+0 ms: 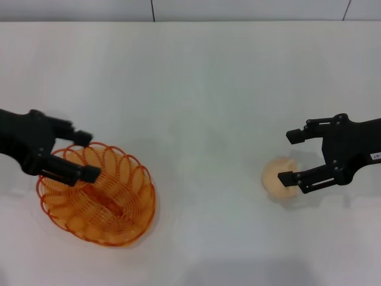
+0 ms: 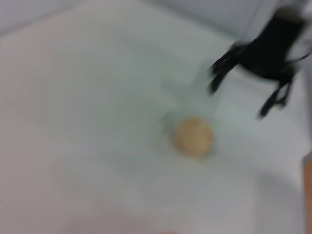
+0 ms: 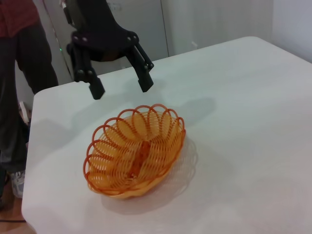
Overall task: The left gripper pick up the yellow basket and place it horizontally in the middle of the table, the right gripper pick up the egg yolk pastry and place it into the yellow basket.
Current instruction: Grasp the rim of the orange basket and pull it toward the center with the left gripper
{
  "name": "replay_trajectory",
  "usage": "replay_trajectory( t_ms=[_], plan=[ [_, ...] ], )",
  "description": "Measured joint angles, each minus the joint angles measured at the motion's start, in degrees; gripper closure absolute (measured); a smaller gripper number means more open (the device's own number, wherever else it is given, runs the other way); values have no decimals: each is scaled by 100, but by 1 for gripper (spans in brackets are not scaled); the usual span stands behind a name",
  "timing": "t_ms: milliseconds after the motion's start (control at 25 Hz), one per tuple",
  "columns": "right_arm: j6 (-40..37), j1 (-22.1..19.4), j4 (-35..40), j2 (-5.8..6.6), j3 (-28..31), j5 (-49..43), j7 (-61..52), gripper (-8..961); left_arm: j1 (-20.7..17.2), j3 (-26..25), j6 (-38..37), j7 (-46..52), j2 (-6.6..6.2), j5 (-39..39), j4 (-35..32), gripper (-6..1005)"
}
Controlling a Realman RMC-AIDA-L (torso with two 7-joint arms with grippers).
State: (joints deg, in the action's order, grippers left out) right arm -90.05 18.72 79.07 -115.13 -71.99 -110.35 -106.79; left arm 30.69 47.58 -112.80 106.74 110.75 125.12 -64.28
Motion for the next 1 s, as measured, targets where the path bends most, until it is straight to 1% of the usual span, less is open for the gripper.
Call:
replay_trajectory(
  t_ms=[160, 360, 440, 560, 680, 800, 1000],
  plan=[
    [8, 0, -12, -4, 1, 13, 8, 79, 121, -5, -2, 624, -46, 895, -292, 139],
    [11, -1, -21, -8, 0, 21, 16, 79, 204, -149, 1, 1229, -202, 1667, -430, 140],
    [10, -4, -22, -9, 1, 22, 17, 79, 214, -212, -9, 1398, -285, 1932, -488, 140],
    [8, -3, -24, -9, 1, 22, 12, 79, 190, -262, 46, 1575, -352, 2202, -556, 140],
    [10, 2, -24, -9, -2, 27, 11, 79, 192, -313, 189, 1622, -325, 2466, -531, 140],
    [11, 19, -24, -9, -7, 33, 12, 80, 211, -305, 419, 1619, -230, 2670, -440, 140],
    [14, 54, -24, -13, -16, 39, -1, 80, 277, -250, 672, 1563, -77, 2734, -293, 140]
  ],
)
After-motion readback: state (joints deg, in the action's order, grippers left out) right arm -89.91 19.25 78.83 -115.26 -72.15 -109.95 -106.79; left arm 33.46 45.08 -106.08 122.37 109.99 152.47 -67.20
